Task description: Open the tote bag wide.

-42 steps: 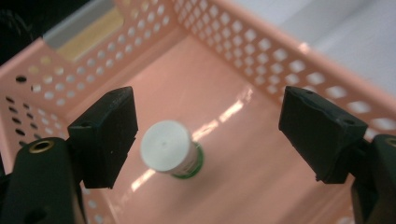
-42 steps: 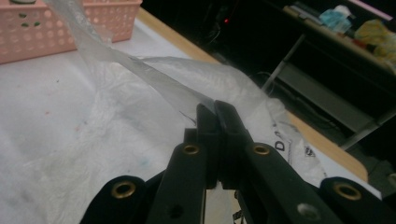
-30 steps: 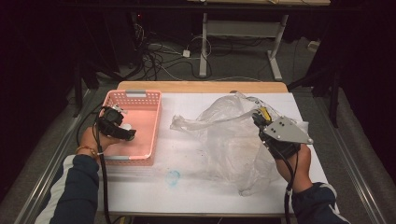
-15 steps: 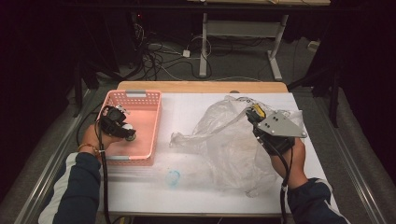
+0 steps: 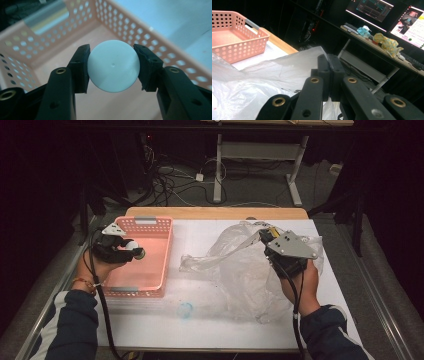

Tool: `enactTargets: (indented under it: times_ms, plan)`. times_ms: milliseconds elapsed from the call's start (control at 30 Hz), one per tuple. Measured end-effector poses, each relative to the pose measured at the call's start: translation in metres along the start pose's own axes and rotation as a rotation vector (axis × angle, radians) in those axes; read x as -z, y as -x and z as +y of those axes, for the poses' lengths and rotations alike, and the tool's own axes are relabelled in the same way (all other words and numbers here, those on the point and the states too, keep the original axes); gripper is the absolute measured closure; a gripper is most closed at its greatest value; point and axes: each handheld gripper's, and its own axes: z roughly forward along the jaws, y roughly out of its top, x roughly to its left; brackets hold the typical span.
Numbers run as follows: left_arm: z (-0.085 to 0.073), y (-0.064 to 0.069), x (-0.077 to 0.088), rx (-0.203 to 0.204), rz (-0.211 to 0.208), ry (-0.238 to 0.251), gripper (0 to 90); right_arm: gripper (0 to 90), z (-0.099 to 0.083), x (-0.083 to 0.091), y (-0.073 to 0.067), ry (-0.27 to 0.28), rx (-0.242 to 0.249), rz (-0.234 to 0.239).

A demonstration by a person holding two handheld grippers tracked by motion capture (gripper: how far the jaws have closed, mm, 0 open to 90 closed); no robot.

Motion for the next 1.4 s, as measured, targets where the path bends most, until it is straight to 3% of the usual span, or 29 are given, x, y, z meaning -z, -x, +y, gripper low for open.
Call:
enactTargets:
  times_ms: [133,267,367,533,600,667,800,933,1000,1033,1100,1167,1200,1400]
  plan:
    - [0.005,0.028,0.034,-0.046,-0.056,0.127,48.9,90.0,0.001,-0.004,-0.005,-0.011,0.002,0.011]
    - [0.014,0.073,0.058,-0.174,-0.106,0.186,48.9,90.0,0.001,-0.007,-0.01,-0.021,0.013,0.023]
    - [0.021,0.109,0.065,-0.274,-0.139,0.207,48.9,90.0,0.001,-0.01,-0.014,-0.027,0.017,0.036]
    - [0.034,0.161,0.059,-0.394,-0.246,0.249,48.8,90.0,-0.001,-0.013,-0.021,-0.035,0.021,0.065]
    - [0.038,0.183,0.047,-0.439,-0.288,0.241,48.8,90.0,-0.003,-0.014,-0.023,-0.041,0.017,0.074]
    - [0.041,0.206,0.027,-0.484,-0.289,0.225,48.8,90.0,-0.006,-0.015,-0.025,-0.05,0.017,0.088]
    - [0.044,0.228,-0.015,-0.49,-0.329,0.202,48.8,90.0,-0.009,-0.016,-0.024,-0.057,0.014,0.099]
    - [0.047,0.241,-0.054,-0.49,-0.304,0.177,48.7,90.0,-0.014,-0.017,-0.022,-0.071,-0.003,0.11]
    - [0.049,0.242,-0.069,-0.461,-0.307,0.176,48.7,90.0,-0.016,-0.017,-0.021,-0.075,-0.004,0.114]
    - [0.049,0.243,-0.075,-0.461,-0.315,0.177,48.7,90.0,-0.019,-0.018,-0.021,-0.08,-0.007,0.123]
    - [0.05,0.246,-0.087,-0.468,-0.281,0.177,48.7,90.0,-0.021,-0.018,-0.021,-0.085,-0.016,0.125]
    - [0.052,0.246,-0.097,-0.466,-0.287,0.162,48.7,90.0,-0.026,-0.019,-0.021,-0.092,-0.018,0.133]
    - [0.053,0.246,-0.102,-0.466,-0.27,0.157,48.6,90.0,-0.031,-0.021,-0.02,-0.101,-0.033,0.139]
    - [0.051,0.248,-0.124,-0.439,-0.226,0.174,48.6,90.0,-0.042,-0.023,-0.02,-0.121,-0.063,0.156]
